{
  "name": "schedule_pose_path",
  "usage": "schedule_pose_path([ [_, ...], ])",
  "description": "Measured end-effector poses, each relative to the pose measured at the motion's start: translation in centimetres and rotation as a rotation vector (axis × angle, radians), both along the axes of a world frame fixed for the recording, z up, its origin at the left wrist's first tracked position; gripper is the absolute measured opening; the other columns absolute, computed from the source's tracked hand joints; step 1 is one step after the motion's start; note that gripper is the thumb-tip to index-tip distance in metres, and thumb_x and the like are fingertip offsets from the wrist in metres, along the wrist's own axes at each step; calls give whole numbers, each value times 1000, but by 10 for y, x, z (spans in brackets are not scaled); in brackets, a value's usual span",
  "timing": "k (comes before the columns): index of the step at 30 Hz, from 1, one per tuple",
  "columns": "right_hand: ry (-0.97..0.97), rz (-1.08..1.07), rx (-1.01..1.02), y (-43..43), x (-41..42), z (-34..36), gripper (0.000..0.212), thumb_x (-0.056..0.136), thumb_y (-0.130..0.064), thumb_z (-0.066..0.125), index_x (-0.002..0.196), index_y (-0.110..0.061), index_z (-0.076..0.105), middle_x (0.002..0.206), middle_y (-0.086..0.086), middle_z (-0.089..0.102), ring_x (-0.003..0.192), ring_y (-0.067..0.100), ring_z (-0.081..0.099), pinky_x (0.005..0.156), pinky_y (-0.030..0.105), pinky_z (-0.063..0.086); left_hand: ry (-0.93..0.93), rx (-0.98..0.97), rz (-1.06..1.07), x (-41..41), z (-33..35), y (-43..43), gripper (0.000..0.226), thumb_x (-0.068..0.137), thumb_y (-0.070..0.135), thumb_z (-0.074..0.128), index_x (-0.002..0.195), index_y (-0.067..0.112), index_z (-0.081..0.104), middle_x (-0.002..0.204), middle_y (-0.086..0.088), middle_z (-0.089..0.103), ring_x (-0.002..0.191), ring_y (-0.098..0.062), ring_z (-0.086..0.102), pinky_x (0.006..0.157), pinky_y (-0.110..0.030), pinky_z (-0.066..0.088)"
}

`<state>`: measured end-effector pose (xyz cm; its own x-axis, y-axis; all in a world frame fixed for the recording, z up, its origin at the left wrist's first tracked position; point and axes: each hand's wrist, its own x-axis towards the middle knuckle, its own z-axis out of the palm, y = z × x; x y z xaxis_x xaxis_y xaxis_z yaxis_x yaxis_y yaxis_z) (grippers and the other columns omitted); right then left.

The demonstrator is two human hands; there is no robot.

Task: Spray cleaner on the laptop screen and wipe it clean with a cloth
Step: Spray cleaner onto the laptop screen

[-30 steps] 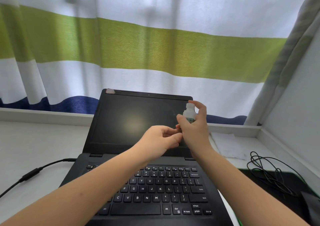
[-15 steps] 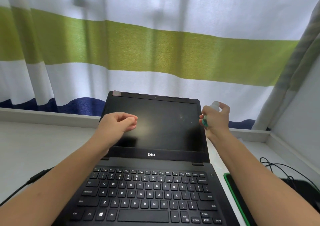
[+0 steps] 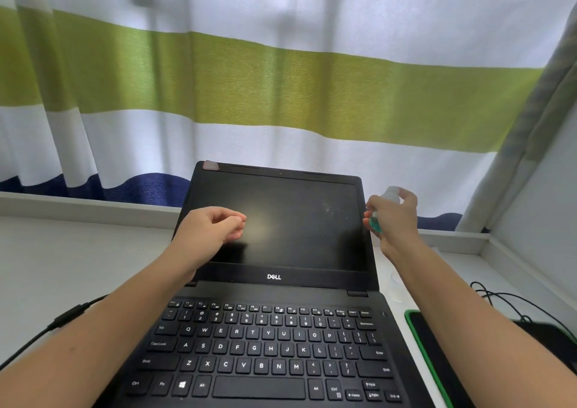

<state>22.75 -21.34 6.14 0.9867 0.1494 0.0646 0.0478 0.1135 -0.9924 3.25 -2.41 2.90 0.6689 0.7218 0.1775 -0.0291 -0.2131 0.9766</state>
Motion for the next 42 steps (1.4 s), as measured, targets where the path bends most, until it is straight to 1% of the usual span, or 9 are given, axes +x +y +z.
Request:
schedule_pose_path([
  [2, -30, -19, -2, 2, 0, 2, 45, 81, -3, 56, 113, -25, 33, 82, -3, 39, 61, 11, 47, 51, 20, 48, -4, -10, -5, 1, 0, -1, 17, 88, 7, 57, 78, 13, 69, 82, -7, 70, 67, -8, 67, 71, -15, 55],
  [7, -66, 47, 53, 8, 2, 3, 47, 80, -5, 56, 118, -27, 39, 88, 1, 46, 69, 20, 56, 62, 30, 55, -13, -20, -10, 1, 1, 0, 15, 88, 6, 56, 81, 10, 69, 83, -9, 69, 72, -14, 66, 68, -12, 55],
  [12, -144, 30, 20, 11, 4, -2, 45, 76, -4, 56, 110, -29, 40, 85, 3, 48, 55, 17, 49, 48, 25, 45, -18, -17, -21, 3, 1, 0, 17, 89, 4, 55, 79, 9, 68, 81, -10, 68, 72, -15, 65, 62, -11, 55],
  [19, -167, 10, -101, 17, 11, -4, 43, 76, -8, 55, 110, -27, 37, 86, 7, 50, 52, 16, 47, 46, 26, 43, -7, -6, -29, 5, 0, -1, 20, 89, 5, 54, 75, 10, 68, 79, -10, 68, 73, -17, 63, 63, -13, 56],
  [25, -234, -15, -243, 32, 9, -5, 38, 71, -17, 57, 100, -28, 34, 100, 15, 56, 68, 27, 54, 62, 38, 54, 3, -3, -33, 5, -1, -3, 20, 89, 5, 54, 75, 9, 68, 79, -9, 68, 73, -15, 64, 64, -12, 56],
  [29, -253, -22, -257, 38, 6, -4, 39, 73, -16, 56, 101, -31, 33, 97, 8, 53, 76, 26, 54, 74, 49, 56, 11, 12, -28, 5, -1, -2, 20, 88, 5, 55, 75, 10, 69, 81, -10, 68, 75, -16, 65, 66, -14, 56],
  [34, -282, -59, -254, 34, 5, -4, 47, 72, -17, 57, 111, -30, 33, 107, 12, 52, 78, 29, 55, 75, 47, 55, 26, 12, -32, 4, -1, 0, 20, 88, 6, 55, 75, 11, 69, 81, -11, 69, 74, -16, 65, 66, -15, 56],
  [39, -282, -78, -281, 18, 10, -4, 48, 72, -28, 57, 113, -33, 32, 112, 14, 51, 82, 29, 55, 78, 48, 54, 43, 9, -46, 4, 0, -2, 19, 88, 7, 56, 76, 12, 69, 80, -9, 69, 73, -15, 66, 65, -15, 56],
  [42, -255, -61, -277, 4, 16, -3, 45, 78, -27, 55, 118, -34, 34, 112, 11, 50, 82, 26, 55, 76, 41, 53, 74, 5, -82, 4, 0, -5, 18, 88, 8, 55, 77, 12, 69, 80, -8, 69, 72, -14, 66, 63, -15, 56],
])
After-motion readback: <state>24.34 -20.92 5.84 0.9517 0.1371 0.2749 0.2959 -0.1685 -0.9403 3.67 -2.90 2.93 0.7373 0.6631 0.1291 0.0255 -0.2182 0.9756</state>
